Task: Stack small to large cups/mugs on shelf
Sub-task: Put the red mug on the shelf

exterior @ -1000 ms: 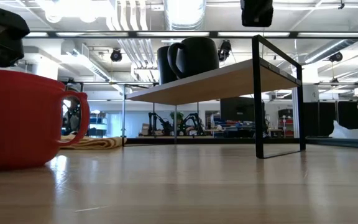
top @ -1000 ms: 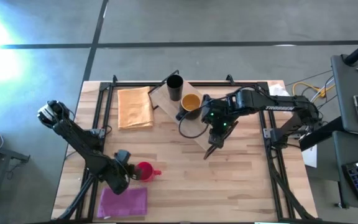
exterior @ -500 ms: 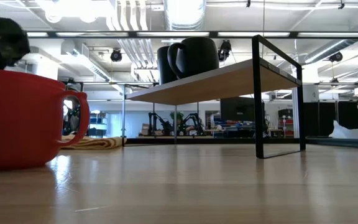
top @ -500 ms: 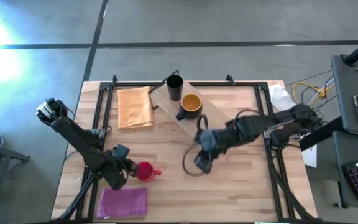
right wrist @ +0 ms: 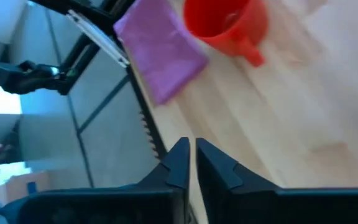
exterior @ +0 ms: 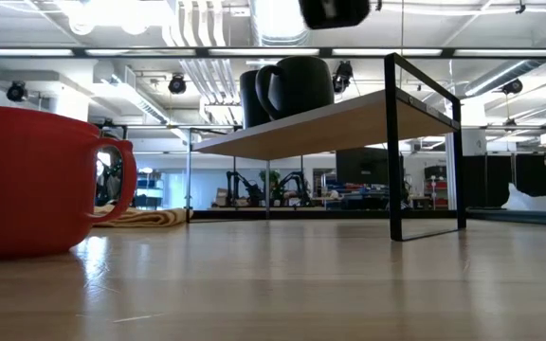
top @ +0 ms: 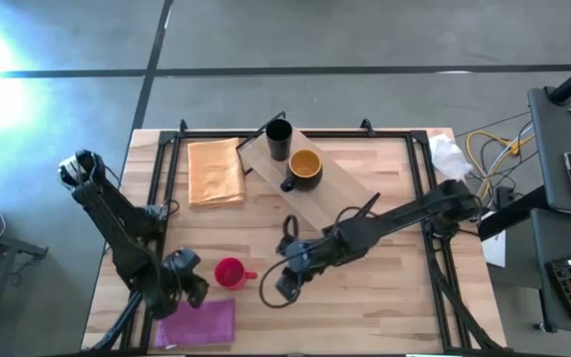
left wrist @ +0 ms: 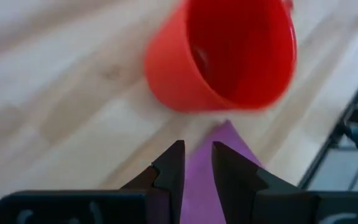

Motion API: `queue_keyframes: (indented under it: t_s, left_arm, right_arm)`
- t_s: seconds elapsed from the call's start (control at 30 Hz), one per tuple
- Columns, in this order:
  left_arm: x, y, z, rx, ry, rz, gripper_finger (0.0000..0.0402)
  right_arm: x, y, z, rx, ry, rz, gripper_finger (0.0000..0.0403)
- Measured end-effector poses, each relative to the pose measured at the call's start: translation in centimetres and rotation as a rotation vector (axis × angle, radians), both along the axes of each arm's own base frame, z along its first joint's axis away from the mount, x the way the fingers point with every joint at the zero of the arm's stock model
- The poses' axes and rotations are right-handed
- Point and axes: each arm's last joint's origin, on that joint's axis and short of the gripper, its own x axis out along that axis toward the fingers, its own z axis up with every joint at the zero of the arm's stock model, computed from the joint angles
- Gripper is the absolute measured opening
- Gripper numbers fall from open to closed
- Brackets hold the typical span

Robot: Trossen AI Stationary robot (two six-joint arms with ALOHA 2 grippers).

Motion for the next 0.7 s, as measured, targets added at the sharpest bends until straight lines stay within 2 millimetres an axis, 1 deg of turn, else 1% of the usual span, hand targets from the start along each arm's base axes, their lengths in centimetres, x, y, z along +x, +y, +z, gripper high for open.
queue_keyframes:
  t_s: [0.17, 0.37, 0.53, 0.7]
  left_arm:
    - [0.5, -1.9, -1.4, -0.009, -0.046, -0.008, 0.0066]
    - [1.7, -3.4, -3.4, 0.001, -0.073, 0.012, 0.0066]
    - [1.9, -3.4, -4.4, 0.041, -0.088, 0.065, 0.0066]
    - [2.0, -2.6, -4.4, 0.078, -0.121, 0.108, 0.0066]
  right_arm:
    - [1.8, 0.3, -1.8, 0.038, -0.034, -0.013, 0.0009]
    - [4.2, 0.3, -3.3, -0.019, -0.05, -0.059, 0.0009]
    - [6.2, 0.2, -4.0, -0.059, -0.065, -0.051, 0.0009]
    - [7.2, -0.4, -4.3, -0.211, 0.004, -0.067, 0.0009]
